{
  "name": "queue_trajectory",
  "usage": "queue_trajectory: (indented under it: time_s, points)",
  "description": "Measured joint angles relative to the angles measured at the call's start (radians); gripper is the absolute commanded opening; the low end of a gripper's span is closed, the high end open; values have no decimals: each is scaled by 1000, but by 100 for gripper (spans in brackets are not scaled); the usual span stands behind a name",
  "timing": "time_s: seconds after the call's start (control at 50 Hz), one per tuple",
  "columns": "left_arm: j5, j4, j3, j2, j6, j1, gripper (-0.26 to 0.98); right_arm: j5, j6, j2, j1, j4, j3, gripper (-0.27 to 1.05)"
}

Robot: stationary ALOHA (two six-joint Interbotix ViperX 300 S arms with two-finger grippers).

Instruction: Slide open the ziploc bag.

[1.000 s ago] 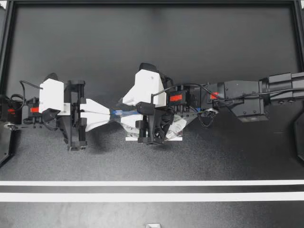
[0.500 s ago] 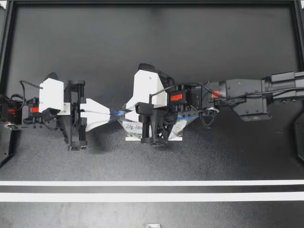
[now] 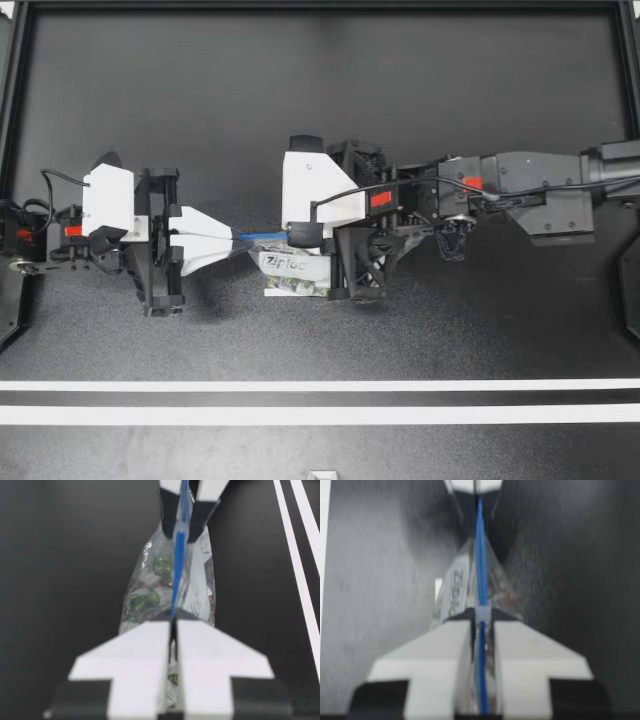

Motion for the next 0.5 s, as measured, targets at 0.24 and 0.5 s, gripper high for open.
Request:
queue_trajectory:
  time_s: [0.24,0.5]
  points:
    - [2,-14,28,-2,2,0,-18,115,0,-31,0,-21,11,-8]
    - [0,-15,29,-5,5,0,-18,187,2,-81,-2,-26,64,-8]
